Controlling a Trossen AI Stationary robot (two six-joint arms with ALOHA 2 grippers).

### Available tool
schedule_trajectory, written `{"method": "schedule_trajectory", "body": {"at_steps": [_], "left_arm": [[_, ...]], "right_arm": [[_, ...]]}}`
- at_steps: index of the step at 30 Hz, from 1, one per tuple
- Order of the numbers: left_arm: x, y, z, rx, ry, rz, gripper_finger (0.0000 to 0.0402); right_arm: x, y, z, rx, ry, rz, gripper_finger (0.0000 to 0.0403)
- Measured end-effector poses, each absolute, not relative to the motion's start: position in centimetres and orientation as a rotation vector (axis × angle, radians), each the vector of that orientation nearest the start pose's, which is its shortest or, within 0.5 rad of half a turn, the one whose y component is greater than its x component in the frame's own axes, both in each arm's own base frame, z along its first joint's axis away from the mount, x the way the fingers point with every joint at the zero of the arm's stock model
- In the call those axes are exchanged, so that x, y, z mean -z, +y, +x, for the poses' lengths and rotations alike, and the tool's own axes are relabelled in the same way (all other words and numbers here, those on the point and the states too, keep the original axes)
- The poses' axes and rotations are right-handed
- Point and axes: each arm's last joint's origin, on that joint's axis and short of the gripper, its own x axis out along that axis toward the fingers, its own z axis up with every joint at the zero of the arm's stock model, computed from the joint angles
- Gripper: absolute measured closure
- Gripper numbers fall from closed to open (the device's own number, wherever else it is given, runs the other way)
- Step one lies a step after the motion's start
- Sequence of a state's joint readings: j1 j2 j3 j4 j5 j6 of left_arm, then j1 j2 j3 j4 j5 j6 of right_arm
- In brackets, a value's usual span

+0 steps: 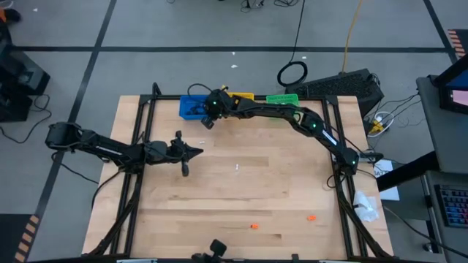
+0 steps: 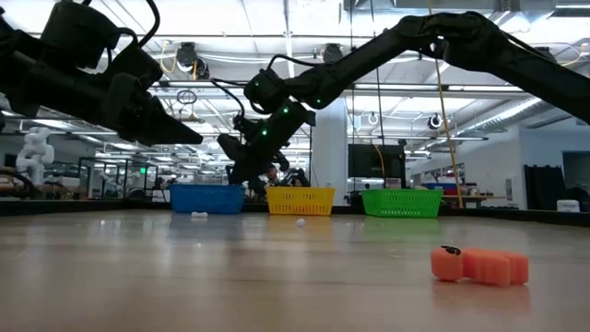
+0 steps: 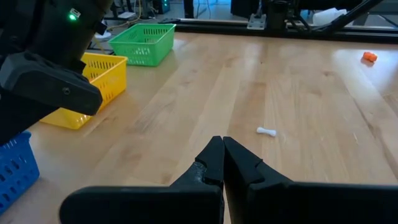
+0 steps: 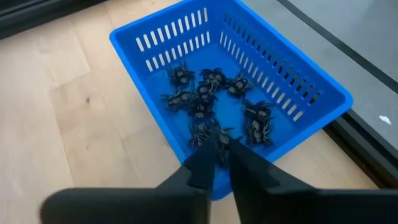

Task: Sort Halloween decoration
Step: Put the black spider toy into the blue bin, then put the white bone toy into the green bin

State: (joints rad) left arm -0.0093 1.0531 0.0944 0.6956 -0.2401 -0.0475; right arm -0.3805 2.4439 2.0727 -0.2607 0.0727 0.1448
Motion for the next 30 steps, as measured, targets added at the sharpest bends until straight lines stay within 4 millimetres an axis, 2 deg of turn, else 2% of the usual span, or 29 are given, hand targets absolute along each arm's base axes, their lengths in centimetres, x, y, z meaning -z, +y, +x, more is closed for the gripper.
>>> {"method": "schedule_trajectory", "body": {"at_steps": [6,8,10,12,15,19,21,24,30], "left_arm": [[-14.2,0.5,17.2,-0.235,0.256,-0.015,0.0402],[-14.2,0.5,17.2,-0.236,0.257,-0.014,0.0402],[-14.2,0.5,17.2,-0.235,0.259,-0.014,0.0402],[-14.1,0.5,17.2,-0.235,0.265,-0.013,0.0402],[-13.9,0.5,17.1,-0.236,0.290,-0.010,0.0402],[-13.8,0.5,17.1,-0.236,0.300,-0.008,0.0402],[-13.8,0.5,17.1,-0.236,0.304,-0.007,0.0402],[-13.7,0.5,17.0,-0.235,0.308,-0.007,0.0402],[-13.7,0.5,17.0,-0.231,0.310,-0.006,0.0402]], "right_arm": [[-18.4,-20.6,51.0,0.482,0.598,0.233,0.0288],[-19.0,-20.4,50.7,0.471,0.622,0.203,0.0267],[-20.6,-20.1,50.2,0.455,0.643,0.162,0.0259],[-22.6,-19.4,49.3,0.427,0.689,0.100,0.0267],[-25.0,-18.0,47.4,0.364,0.827,0.013,0.0305],[-26.7,-15.8,45.4,0.254,0.994,-0.073,0.0360],[-26.8,-14.4,45.0,0.152,1.057,-0.097,0.0375],[-26.5,-11.8,44.7,-0.039,1.129,-0.120,0.0376],[-24.4,-6.5,44.9,-0.307,1.221,-0.268,0.0328]]}}
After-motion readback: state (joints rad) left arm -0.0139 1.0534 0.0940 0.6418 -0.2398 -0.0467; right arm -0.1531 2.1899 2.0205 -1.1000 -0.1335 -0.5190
